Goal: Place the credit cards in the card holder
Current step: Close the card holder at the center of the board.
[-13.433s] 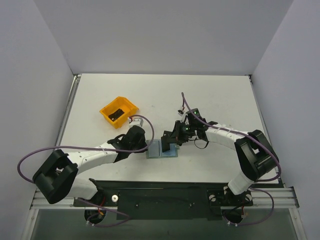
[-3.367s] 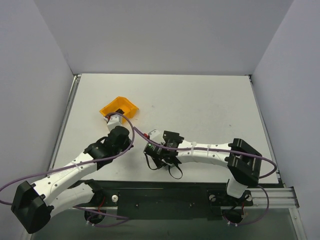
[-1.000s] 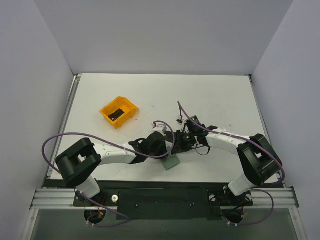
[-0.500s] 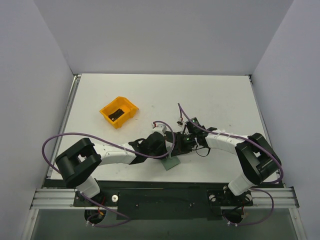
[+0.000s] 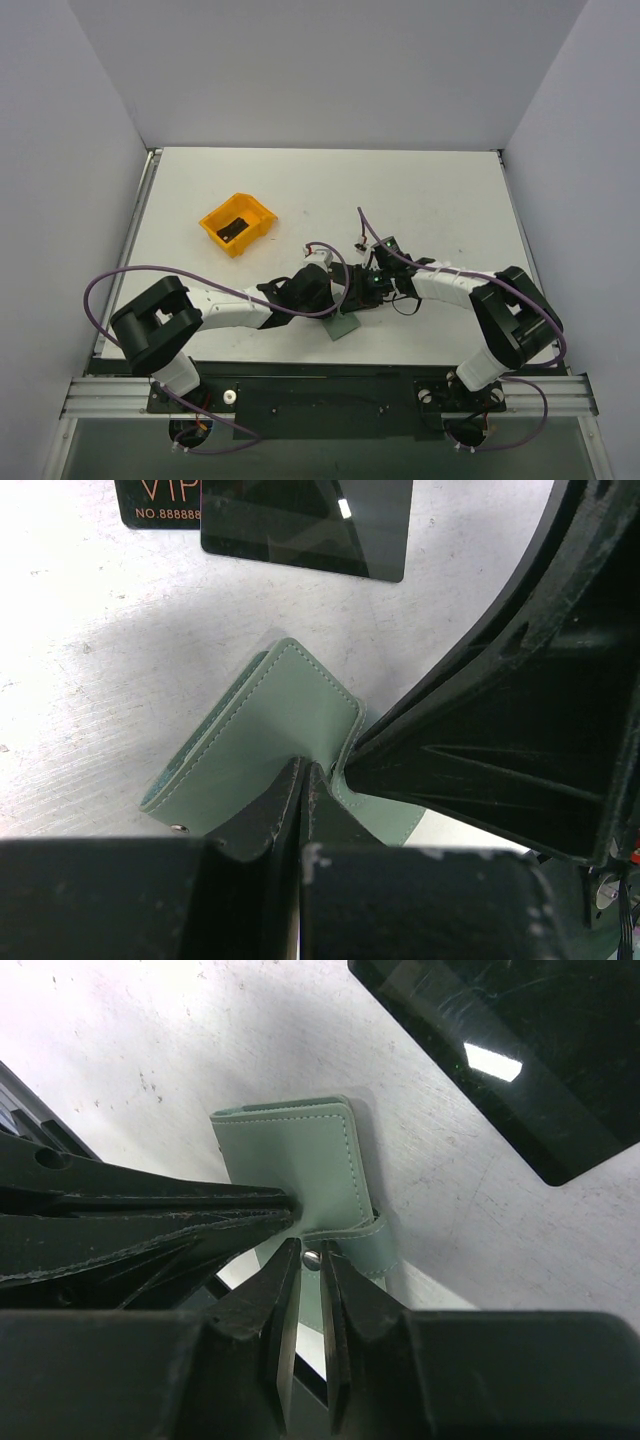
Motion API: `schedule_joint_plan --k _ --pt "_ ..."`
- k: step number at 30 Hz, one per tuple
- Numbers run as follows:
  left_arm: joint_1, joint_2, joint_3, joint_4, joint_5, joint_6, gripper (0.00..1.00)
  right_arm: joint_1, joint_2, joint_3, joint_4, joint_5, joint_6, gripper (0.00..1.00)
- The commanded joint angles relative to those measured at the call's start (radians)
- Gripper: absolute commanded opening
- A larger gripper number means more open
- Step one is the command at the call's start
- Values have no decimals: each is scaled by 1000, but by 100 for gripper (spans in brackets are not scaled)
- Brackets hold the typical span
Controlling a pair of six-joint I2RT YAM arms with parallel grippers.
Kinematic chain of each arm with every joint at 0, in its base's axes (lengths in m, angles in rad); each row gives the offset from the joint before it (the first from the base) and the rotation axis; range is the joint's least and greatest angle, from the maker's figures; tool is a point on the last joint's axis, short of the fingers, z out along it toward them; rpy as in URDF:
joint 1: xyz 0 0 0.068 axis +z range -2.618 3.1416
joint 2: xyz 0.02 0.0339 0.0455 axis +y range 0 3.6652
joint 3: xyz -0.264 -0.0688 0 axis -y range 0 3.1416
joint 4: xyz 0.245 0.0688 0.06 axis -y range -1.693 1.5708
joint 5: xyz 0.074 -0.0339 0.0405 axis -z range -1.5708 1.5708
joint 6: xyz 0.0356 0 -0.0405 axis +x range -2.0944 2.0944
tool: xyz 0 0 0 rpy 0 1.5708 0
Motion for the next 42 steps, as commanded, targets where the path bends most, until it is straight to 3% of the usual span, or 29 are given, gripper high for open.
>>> schedule_joint_plan --k 1,11,42 --pt "-7 -7 -16 -12 -9 -1 0 5 -42 -14 -3 -7 0 11" --pt "-7 -9 -11 -15 -11 0 0 5 -112 -7 -69 45 -31 12" --pt "-7 -6 -7 -18 -9 2 0 47 -15 11 -32 39 -16 9"
